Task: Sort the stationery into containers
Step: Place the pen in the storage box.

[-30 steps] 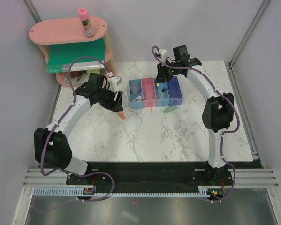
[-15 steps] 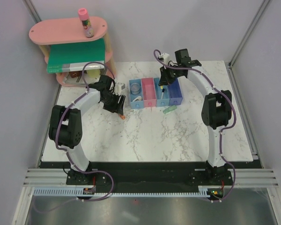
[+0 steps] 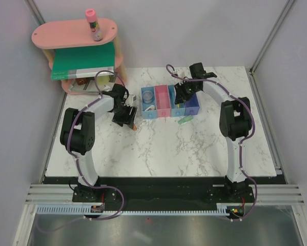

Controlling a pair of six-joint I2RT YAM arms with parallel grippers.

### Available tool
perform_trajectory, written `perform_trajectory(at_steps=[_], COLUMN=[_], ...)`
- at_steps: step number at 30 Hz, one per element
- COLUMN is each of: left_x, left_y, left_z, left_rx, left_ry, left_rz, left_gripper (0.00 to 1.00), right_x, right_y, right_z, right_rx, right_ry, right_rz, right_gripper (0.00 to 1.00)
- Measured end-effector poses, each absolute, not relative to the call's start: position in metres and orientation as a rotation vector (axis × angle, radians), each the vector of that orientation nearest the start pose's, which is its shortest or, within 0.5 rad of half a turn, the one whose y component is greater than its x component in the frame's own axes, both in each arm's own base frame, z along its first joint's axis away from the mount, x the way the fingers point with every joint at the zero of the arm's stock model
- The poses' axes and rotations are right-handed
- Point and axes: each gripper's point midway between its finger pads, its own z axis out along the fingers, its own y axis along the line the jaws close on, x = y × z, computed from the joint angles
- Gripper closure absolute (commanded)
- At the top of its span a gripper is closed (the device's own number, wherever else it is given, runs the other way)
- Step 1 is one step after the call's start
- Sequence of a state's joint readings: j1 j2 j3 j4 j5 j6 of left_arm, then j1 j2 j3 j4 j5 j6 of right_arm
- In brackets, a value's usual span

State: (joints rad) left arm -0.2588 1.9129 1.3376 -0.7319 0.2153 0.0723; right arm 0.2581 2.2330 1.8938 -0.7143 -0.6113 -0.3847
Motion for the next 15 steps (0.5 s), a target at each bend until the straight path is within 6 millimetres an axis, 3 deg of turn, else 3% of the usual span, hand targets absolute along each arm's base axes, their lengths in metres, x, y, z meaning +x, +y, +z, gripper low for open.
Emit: perform_trajectory(at_steps=[9, 15], left_x=[0.361, 0.37], left_y=[-0.129, -0.145], left_z=[0.025, 0.04], left_rx=[0.507, 0.514], left_ry=[2.871, 2.833], left_rz=[-0.276, -0.341], left_gripper=[0.3, 0.3], right_x=[0.471, 0.465], right_y=[0.217, 0.221], right_z=[0.079, 0.077], right_rx=[-1.005, -1.04], right_ry=[2.291, 2.273], right_rz=[0.748, 0.748], right_gripper=[0.48, 0.46])
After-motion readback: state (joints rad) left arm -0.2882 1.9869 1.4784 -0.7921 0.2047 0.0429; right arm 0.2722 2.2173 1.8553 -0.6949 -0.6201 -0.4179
